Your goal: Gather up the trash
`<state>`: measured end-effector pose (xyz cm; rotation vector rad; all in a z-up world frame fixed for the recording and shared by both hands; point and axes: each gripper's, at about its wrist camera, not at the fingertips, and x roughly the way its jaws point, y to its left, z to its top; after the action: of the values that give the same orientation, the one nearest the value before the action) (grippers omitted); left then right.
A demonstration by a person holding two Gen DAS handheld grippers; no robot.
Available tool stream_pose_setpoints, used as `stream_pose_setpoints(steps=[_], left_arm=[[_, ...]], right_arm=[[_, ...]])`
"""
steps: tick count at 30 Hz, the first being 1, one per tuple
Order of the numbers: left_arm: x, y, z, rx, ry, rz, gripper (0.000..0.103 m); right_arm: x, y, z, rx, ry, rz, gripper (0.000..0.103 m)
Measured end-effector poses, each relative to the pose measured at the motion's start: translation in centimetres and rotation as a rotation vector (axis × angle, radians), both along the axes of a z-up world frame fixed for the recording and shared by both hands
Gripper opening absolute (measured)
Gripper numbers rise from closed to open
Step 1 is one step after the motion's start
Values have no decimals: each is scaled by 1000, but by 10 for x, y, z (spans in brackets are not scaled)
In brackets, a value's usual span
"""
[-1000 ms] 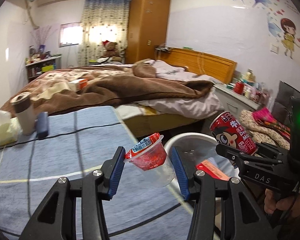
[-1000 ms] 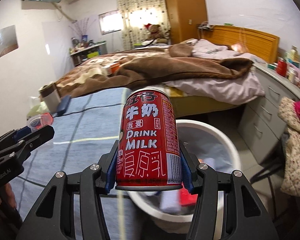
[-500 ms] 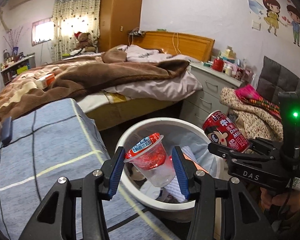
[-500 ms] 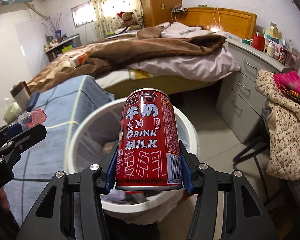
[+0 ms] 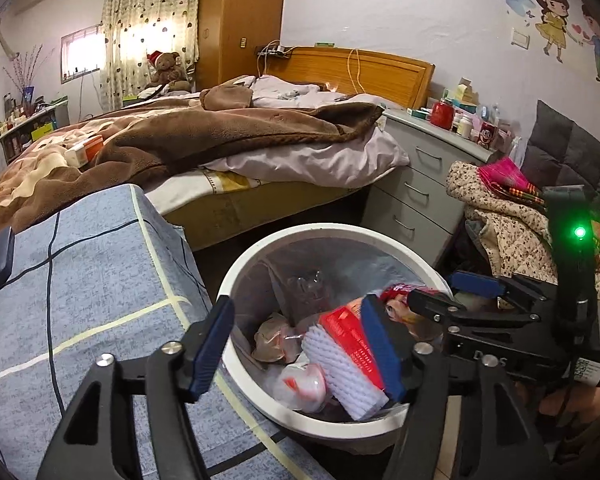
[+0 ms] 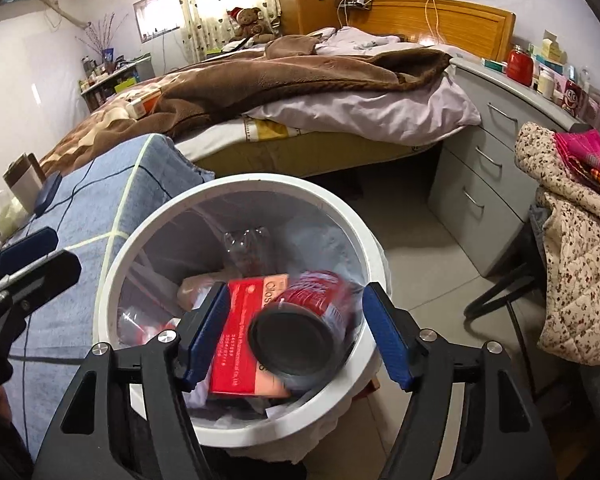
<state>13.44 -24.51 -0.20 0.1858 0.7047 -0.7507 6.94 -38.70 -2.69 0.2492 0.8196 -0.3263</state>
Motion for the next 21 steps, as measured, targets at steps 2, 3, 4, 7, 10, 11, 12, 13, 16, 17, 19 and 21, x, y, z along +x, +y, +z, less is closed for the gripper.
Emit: stream_pose_setpoints(steps=[2, 3, 4, 7, 10, 11, 12, 13, 16, 17, 19, 21], left_arm=[[0, 3, 1, -16, 5, 0, 71], [-1, 4, 2, -15, 3, 5, 71], [-1, 5, 2, -10, -1, 12, 72], [-3, 9, 4, -10, -6, 26, 73], [-6, 17, 6, -18, -9, 48, 73], [-8, 21, 7, -21, -13, 56, 73], [-10, 24, 7, -24, -16, 65, 73], [-11, 27, 9, -24, -21, 72, 73], [-18, 38, 13, -35, -38, 101, 78], [-19, 42, 14, -42, -40, 105, 78], [-24, 50, 16, -48, -54, 122, 79], [-29, 57, 18, -42, -65, 141, 79]], right_arm=[[-1, 0, 2, 4, -13, -6, 70], [-4, 0, 4, 5, -22, -9, 70], [-4, 0, 4, 6, -25, -13, 70], [-7, 4, 8, 6, -49, -17, 70], [-9, 14, 11, -13, -60, -6, 70], [-11, 17, 12, -26, -65, -4, 70], [-15, 22, 15, -43, -76, -2, 70], [-14, 23, 16, -50, -82, -1, 70], [-18, 32, 21, -62, -104, 10, 70], [-19, 35, 23, -69, -112, 15, 70], [-23, 42, 26, -79, -129, 26, 70], [-27, 49, 28, -87, -140, 37, 70]])
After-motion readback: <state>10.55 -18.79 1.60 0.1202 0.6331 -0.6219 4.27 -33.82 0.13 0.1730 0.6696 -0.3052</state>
